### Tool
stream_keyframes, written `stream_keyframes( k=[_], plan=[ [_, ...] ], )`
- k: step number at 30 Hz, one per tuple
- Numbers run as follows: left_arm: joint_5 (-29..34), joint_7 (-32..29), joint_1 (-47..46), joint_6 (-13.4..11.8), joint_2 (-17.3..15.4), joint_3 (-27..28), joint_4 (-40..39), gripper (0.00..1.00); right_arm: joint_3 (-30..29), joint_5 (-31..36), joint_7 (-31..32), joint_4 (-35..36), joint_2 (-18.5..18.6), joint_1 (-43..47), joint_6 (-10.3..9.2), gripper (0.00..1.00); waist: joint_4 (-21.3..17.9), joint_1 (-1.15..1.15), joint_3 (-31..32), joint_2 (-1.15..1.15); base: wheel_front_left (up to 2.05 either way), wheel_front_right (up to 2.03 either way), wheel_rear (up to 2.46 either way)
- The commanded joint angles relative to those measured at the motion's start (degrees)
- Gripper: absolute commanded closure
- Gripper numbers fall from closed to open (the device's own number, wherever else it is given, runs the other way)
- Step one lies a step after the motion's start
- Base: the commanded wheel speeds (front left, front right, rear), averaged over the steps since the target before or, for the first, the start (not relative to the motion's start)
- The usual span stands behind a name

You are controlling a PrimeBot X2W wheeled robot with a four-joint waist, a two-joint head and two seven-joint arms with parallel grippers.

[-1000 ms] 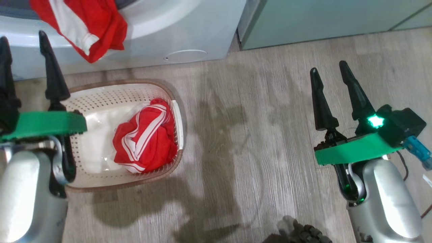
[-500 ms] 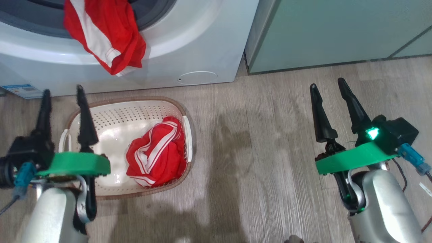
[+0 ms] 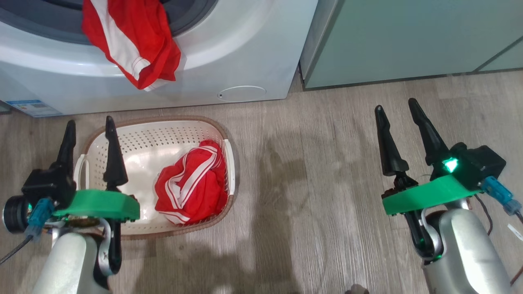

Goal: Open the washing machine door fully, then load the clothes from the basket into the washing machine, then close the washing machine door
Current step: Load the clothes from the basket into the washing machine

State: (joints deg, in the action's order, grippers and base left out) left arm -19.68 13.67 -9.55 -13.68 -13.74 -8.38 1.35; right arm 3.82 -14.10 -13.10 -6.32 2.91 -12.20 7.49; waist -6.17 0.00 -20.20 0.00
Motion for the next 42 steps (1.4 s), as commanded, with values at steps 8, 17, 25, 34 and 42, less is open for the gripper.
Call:
stream_keyframes(
  k=[8, 17, 25, 34, 42],
  plan=[
    [-1.5, -2.6, -6.9, 2.0, -2.2, 1.5, 0.0, 0.0, 1.7, -0.1, 0.0, 2.5, 0.0, -1.1, 0.0, 0.0, -0.4, 0.0, -2.2, 0.0, 0.0, 0.0, 0.0],
    [-4.3, -10.2, -19.6, 5.5, -4.9, 1.5, 8.2, 0.0, 3.4, -1.6, -0.8, 2.5, 0.0, -2.7, 0.0, 0.0, -3.3, 0.0, -6.7, 0.0, 0.0, 0.0, 0.0],
    [-8.3, -16.7, -29.7, 8.8, -7.7, 3.1, 22.7, 0.0, 4.9, -3.7, -1.7, 1.6, 0.0, -4.2, 0.0, 0.0, -6.6, 0.0, -10.6, 0.0, 0.0, 0.0, 0.0],
    [-10.8, -19.3, -38.4, 13.2, -9.6, 3.2, 35.6, 0.0, 5.6, -4.9, -1.9, 2.1, 0.0, -5.4, 0.0, 0.0, -8.3, 0.0, -12.9, 0.0, 0.0, 0.0, 0.0],
    [-9.1, -19.5, -44.3, 13.8, -11.3, 1.5, 42.9, 0.0, 5.9, -5.5, -1.9, 2.6, 0.0, -5.7, 0.0, 0.0, -9.1, 0.0, -13.8, 0.0, 0.0, 0.0, 0.0]
  ],
)
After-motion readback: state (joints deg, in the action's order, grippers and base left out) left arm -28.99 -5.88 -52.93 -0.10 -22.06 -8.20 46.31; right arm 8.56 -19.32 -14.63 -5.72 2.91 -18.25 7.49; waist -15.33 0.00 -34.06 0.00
